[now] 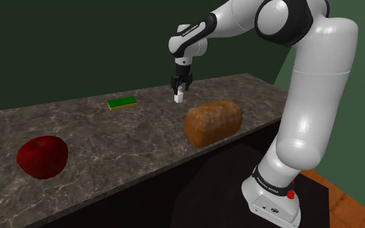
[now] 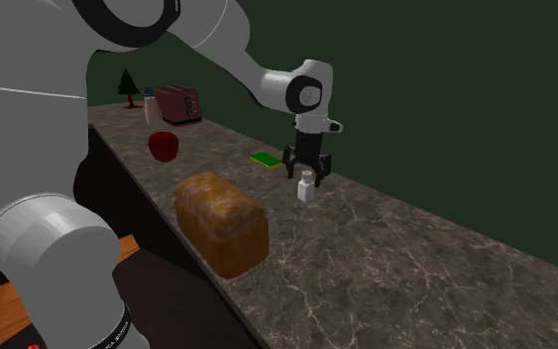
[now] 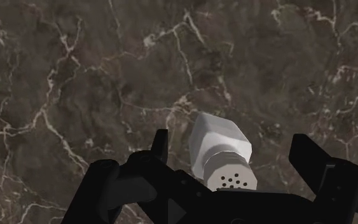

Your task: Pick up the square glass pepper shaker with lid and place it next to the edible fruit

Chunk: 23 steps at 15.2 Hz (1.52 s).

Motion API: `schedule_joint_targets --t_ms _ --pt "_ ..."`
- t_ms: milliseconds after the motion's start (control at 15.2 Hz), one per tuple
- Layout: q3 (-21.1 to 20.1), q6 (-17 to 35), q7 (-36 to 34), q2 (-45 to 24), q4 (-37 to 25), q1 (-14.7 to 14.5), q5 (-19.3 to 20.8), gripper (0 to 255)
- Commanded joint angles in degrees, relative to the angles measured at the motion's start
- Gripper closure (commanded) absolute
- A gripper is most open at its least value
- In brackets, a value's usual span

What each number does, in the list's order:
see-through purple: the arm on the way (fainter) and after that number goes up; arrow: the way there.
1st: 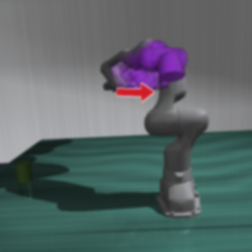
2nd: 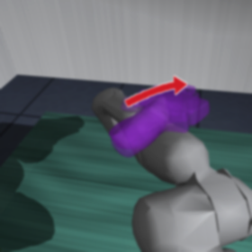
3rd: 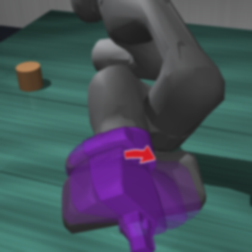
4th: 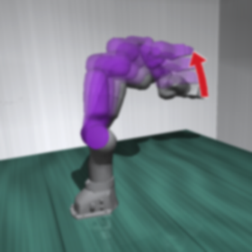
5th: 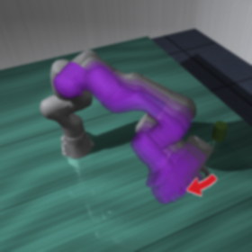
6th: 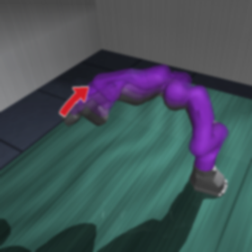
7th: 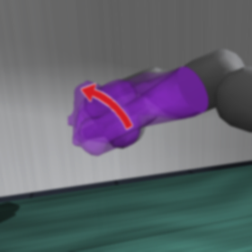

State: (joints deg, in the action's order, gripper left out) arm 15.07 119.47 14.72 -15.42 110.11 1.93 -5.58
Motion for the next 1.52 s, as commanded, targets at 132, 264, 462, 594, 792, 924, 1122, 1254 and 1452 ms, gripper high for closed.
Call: schedule_joint_targets --t_ms 132,264,462,594,792,924,1122,1254,1452 --pt "0.0 1.1 0.2 -0.5 0.6 0.1 -0.2 0" --pt "0.0 1.1 0.2 -0.5 0.6 0.1 -0.2 0" --pt "0.0 1.1 0.2 -0.5 0.6 0.1 -0.2 0" --pt "0.0 1.1 0.2 -0.5 0.6 0.1 -0.2 255" --pt "0.0 1.1 0.2 -0.5 0.6 0.1 -0.2 255" --pt "0.0 1.1 0.2 -0.5 0.6 0.1 -0.2 255" --pt "0.0 1.1 0.2 -0.5 0.6 0.1 -0.2 255" --pt "0.0 0.5 0.1 -0.1 0.3 0.0 0.0 255" --pt "0.1 -1.6 -0.2 1.0 -0.6 0.0 0.3 255"
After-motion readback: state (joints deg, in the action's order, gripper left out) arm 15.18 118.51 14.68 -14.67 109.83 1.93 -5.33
